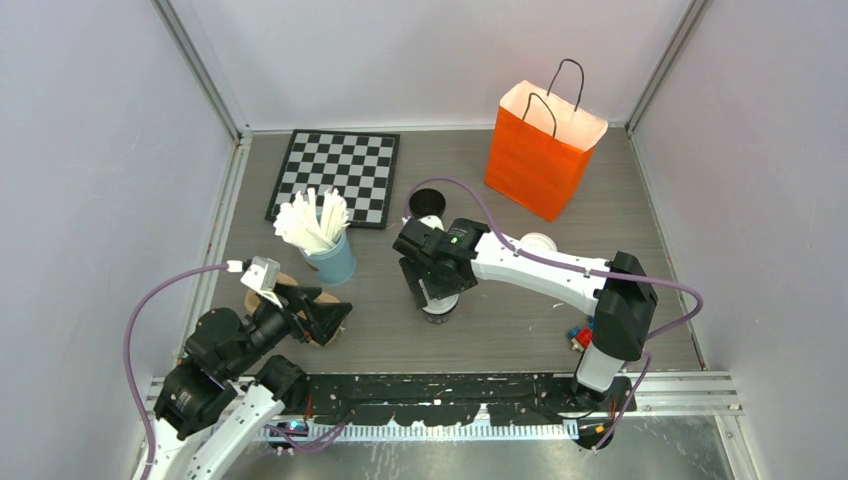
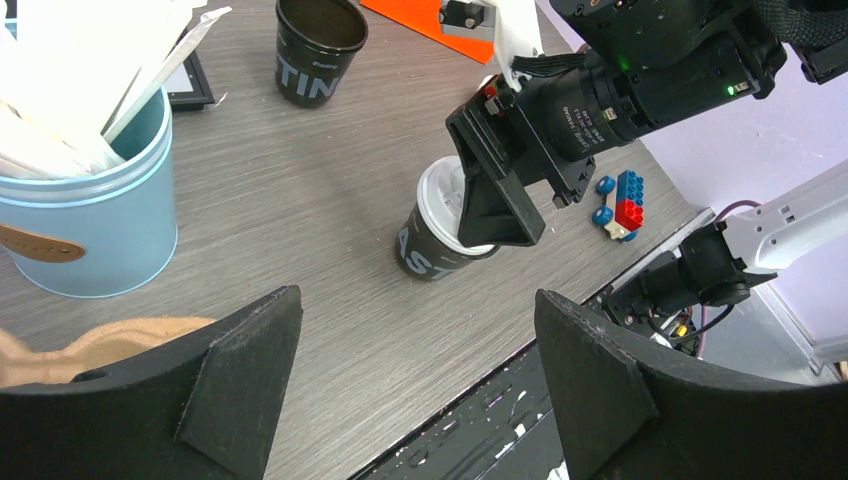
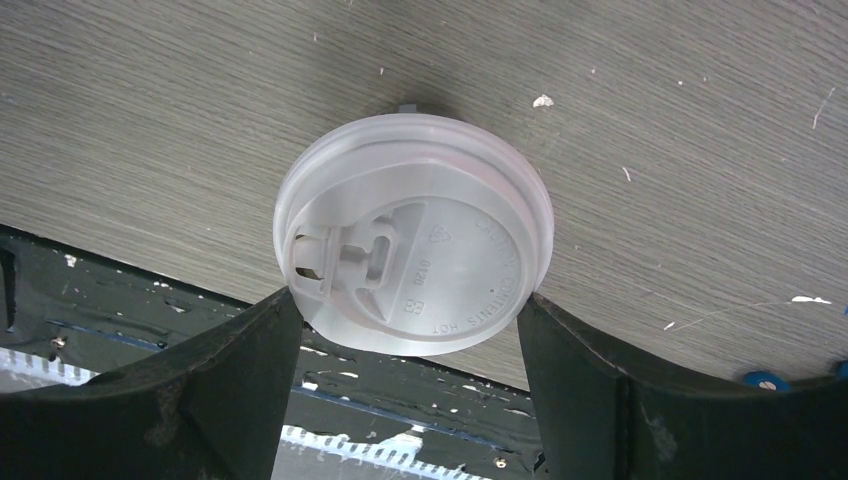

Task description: Pack the takeout coffee

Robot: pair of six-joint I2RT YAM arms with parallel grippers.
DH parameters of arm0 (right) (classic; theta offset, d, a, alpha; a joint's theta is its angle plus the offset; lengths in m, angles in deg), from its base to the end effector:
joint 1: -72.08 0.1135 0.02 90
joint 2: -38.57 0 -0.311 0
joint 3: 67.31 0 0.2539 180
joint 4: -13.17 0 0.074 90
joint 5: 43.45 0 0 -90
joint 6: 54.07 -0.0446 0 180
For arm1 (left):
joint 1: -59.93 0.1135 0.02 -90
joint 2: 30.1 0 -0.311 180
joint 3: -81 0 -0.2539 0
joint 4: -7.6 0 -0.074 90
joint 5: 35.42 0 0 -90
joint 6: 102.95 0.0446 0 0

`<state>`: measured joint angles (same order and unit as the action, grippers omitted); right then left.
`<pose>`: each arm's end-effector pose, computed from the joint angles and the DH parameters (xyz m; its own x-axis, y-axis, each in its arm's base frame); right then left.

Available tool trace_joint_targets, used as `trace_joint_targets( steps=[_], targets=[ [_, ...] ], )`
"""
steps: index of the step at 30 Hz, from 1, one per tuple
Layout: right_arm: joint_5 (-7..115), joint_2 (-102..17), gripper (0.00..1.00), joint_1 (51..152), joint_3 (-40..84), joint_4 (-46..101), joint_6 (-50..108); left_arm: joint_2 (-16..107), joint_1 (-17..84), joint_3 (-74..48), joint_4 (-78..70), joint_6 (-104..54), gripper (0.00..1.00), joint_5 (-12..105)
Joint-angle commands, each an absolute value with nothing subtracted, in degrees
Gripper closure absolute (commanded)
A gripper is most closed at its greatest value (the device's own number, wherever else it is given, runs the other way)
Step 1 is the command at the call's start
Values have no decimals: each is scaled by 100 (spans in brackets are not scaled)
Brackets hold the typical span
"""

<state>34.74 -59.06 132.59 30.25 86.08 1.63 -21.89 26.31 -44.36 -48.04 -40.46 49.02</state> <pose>0.1801 0.2998 0.3089 -0.8524 -0.3867 -0.3521 -0.4142 0.9102 0.0033 0.0010 -0.0058 0.3229 -0.4095 -0.2798 -0.8683 0.4978 0.7291 -0.4697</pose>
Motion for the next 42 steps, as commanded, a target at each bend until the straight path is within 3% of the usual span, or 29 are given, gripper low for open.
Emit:
trace_joint_targets(
  steps=[1,25,42],
  targets=[
    [3583,-5766,20,13255,3043,8466,174,-2261,2647,-4385,-4768,-3923,12,4967],
    [3519,-5891,12,13250,3171,8673,123,-2216,2652,-4385,-4771,-3914,12,4961],
    [3832,-5809,25,13254,2926,8426,88,-1987,2647,-4450,-4659,-3929,12,4918]
  ],
)
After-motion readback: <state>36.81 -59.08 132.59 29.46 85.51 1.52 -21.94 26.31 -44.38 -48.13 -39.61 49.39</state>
